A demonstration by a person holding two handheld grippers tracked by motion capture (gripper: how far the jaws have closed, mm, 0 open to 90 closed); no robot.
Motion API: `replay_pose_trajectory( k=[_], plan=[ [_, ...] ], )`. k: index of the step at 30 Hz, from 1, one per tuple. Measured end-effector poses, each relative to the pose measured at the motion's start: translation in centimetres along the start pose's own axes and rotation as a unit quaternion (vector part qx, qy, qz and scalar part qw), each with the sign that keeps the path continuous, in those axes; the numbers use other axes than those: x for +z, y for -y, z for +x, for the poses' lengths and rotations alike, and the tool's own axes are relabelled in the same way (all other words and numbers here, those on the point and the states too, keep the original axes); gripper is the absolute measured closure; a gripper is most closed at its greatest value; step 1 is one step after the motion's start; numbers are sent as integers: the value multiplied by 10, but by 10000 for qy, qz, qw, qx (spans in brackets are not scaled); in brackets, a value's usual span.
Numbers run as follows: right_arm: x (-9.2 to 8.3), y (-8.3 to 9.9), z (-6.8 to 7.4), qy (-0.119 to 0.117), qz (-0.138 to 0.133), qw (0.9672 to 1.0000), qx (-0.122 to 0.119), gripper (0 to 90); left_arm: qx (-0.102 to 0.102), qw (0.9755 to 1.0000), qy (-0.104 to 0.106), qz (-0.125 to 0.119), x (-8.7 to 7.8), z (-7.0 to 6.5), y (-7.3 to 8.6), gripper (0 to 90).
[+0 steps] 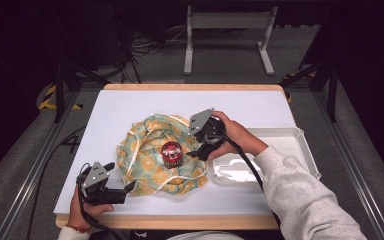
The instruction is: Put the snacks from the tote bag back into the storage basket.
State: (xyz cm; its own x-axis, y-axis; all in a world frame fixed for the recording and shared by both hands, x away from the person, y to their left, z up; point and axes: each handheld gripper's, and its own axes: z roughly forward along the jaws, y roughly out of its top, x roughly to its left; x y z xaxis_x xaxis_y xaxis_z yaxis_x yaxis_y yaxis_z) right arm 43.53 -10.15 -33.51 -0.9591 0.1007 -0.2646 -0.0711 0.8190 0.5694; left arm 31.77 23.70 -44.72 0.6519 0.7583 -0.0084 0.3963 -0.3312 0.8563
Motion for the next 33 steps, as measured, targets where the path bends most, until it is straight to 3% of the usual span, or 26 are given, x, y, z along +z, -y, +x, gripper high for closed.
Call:
replay_pose_trajectory(
  k=[9,21,33],
  plan=[
    [23,-17,-1,-296,268,9991,-136,154,-20,10000,-26,23,-3,-1,2,37],
    [52,-36,0,-691,706,9947,-273,143,-62,10000,13,43,-5,-2,5,37],
    [73,-36,-4,-800,987,9917,-194,138,-25,10000,24,90,-4,-1,5,37]
  ],
)
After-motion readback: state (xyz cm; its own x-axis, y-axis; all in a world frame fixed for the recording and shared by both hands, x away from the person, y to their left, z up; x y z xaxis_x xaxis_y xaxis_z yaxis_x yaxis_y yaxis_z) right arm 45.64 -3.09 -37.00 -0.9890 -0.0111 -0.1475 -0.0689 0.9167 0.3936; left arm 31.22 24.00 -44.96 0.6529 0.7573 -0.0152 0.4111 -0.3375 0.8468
